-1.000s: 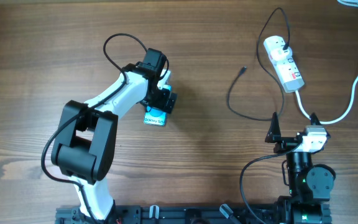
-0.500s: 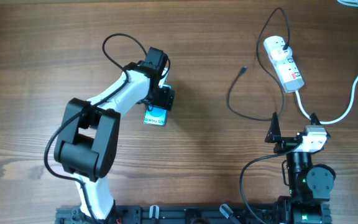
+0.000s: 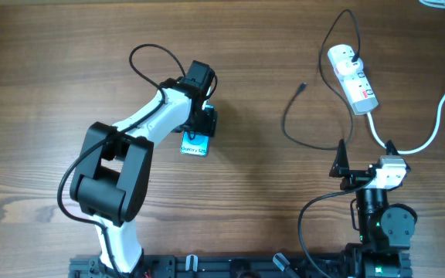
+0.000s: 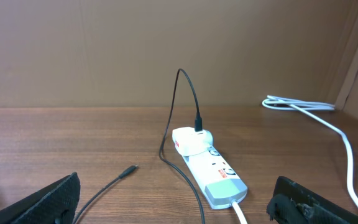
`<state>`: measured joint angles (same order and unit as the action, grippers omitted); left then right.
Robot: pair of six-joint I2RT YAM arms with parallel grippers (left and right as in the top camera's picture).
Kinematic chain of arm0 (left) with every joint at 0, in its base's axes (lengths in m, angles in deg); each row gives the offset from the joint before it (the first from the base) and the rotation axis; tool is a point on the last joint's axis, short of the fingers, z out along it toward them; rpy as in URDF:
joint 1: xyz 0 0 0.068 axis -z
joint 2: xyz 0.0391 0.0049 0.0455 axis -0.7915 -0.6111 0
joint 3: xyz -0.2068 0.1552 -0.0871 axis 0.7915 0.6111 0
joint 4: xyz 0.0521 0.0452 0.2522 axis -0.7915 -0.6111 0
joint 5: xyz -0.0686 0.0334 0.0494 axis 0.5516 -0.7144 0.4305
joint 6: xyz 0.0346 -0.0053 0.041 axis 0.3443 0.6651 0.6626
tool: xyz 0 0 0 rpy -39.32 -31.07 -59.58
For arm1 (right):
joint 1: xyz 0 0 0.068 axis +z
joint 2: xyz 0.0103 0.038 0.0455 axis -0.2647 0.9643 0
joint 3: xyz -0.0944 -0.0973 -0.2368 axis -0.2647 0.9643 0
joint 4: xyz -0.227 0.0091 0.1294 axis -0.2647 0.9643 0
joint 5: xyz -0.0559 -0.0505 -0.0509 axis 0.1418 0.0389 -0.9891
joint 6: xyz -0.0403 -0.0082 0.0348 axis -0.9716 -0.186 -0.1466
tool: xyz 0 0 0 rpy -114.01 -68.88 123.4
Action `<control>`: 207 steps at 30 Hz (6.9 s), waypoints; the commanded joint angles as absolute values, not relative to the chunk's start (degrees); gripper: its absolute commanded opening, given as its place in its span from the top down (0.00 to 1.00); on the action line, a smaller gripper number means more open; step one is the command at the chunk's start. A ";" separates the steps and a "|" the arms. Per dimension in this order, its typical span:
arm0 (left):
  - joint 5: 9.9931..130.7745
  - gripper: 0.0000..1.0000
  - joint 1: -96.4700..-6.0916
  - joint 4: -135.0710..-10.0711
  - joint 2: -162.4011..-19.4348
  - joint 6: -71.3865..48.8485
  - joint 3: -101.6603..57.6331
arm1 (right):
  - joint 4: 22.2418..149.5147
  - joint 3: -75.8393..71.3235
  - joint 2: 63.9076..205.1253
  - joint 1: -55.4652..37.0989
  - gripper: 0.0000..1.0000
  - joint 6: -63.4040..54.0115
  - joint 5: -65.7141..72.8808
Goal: Plug charger to phone and switch on socket
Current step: 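Close the left gripper on the phone's top edge, then lift the phone with the left gripper and tilt it upright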
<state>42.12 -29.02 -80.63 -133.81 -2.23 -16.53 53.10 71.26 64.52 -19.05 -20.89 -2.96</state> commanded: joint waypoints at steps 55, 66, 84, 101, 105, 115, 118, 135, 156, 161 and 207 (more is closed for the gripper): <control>40.79 0.28 -26.92 -81.26 -140.57 -19.45 -15.22 | 52.95 71.32 63.95 -19.38 0.00 -21.57 -2.22; 41.25 0.10 -26.92 -84.08 -140.57 -19.48 -15.22 | 52.95 71.32 63.95 -19.38 0.00 -21.57 -2.22; 43.57 0.41 -26.94 -84.01 -140.57 -19.48 -15.22 | 52.95 71.32 63.95 -19.38 0.00 -21.59 -2.22; 43.13 0.41 -27.47 -85.81 -140.33 -19.41 -19.11 | 52.95 71.32 63.95 -19.38 0.00 -21.59 -2.20; 42.69 0.41 -27.47 -87.99 -140.33 -19.41 -21.73 | 52.95 71.32 63.95 -19.38 0.00 -21.57 -2.22; 42.67 0.43 -27.47 -90.18 -140.24 -19.41 -23.96 | 52.95 71.32 63.95 -19.38 0.00 -21.57 -2.20; 42.67 0.43 -27.47 -90.42 -140.02 -19.41 -23.96 | 52.95 71.32 63.95 -19.38 0.00 -21.59 -2.22; 40.53 0.44 -27.47 -90.99 -131.80 -19.45 -23.98 | 52.95 71.32 63.95 -19.38 0.00 -21.57 -2.22; 50.25 0.47 -27.47 -92.32 -117.51 -28.28 -23.98 | 52.95 71.32 63.95 -19.38 0.00 -21.57 -2.22; 53.90 0.45 -27.47 -92.30 -114.95 -28.70 -23.98 | 52.95 71.32 63.95 -19.38 0.00 -21.57 -2.22; 98.99 0.51 -48.10 -100.78 -112.15 -26.25 -23.96 | 52.95 71.32 63.95 -19.38 0.00 -21.57 -2.22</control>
